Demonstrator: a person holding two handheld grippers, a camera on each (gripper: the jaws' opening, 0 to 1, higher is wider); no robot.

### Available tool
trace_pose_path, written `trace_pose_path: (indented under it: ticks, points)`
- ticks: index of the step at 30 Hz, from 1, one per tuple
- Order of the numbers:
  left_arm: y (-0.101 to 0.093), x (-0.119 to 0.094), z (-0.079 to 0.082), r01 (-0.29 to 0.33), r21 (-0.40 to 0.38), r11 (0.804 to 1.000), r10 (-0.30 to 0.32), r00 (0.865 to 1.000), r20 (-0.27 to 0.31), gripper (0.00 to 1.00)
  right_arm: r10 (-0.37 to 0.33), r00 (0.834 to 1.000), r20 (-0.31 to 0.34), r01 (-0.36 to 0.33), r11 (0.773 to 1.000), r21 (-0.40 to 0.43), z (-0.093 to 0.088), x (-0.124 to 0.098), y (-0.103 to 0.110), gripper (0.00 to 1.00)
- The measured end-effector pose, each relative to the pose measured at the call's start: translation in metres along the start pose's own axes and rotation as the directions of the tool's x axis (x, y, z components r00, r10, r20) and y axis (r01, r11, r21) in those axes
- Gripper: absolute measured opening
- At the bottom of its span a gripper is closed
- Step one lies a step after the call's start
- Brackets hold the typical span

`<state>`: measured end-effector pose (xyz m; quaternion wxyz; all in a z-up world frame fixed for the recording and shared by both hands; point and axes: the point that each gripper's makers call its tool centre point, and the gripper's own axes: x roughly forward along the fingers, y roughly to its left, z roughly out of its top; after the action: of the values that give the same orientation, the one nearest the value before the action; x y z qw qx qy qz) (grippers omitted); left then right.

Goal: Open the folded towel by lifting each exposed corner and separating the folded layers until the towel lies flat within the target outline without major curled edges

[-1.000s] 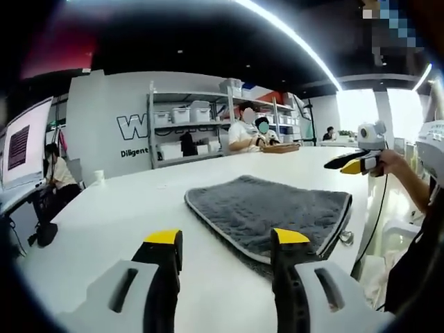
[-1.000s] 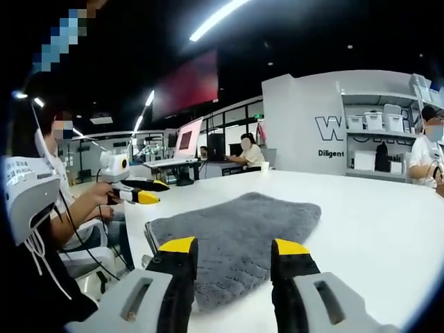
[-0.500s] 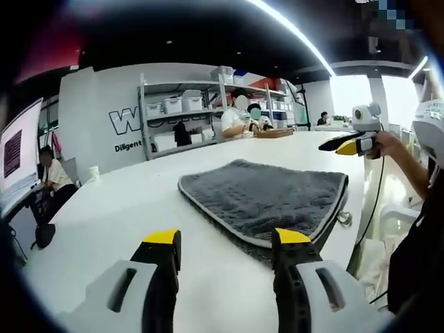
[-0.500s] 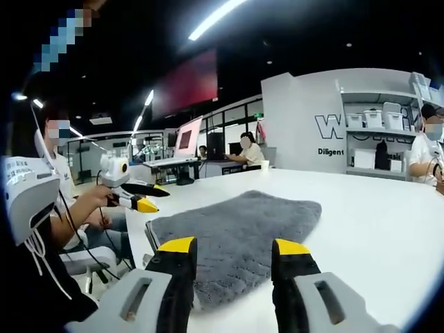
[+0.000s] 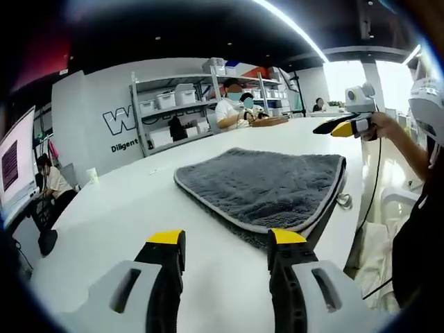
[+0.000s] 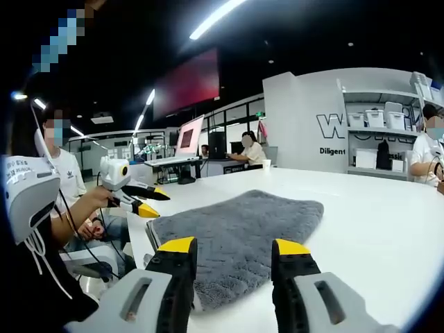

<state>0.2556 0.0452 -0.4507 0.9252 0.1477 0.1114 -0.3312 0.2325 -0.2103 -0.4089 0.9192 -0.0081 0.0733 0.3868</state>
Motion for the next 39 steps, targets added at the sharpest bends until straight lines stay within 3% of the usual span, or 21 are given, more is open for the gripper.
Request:
trace_pose_path:
  ticks: [13, 15, 24, 39]
  points:
    - [-0.004, -0.001, -0.007, 0.009, 0.082, 0.997, -0.003, 0.998, -0.07, 0.47, 0.007, 1.0, -0.001, -0.007, 1.0, -0.001, 0.001, 0.001, 0.003, 0.39]
    - [-0.001, -0.002, -0.007, -0.01, 0.087, 0.996, 0.016, 0.998, -0.067, 0.47, 0.004, 1.0, -0.002, -0.004, 1.0, 0.001, 0.0, 0.001, 0.002, 0.39]
    - [-0.005, 0.003, -0.009, 0.015, 0.086, 0.996, -0.01, 0.998, -0.066, 0.45, 0.004, 1.0, -0.001, -0.004, 1.0, 0.004, 0.0, 0.001, 0.003, 0.39]
    - [-0.005, 0.009, 0.017, -0.005, 0.101, 0.995, 0.007, 1.0, -0.013, 0.46, -0.001, 1.0, 0.009, 0.001, 1.0, 0.014, 0.001, -0.001, 0.0, 0.39]
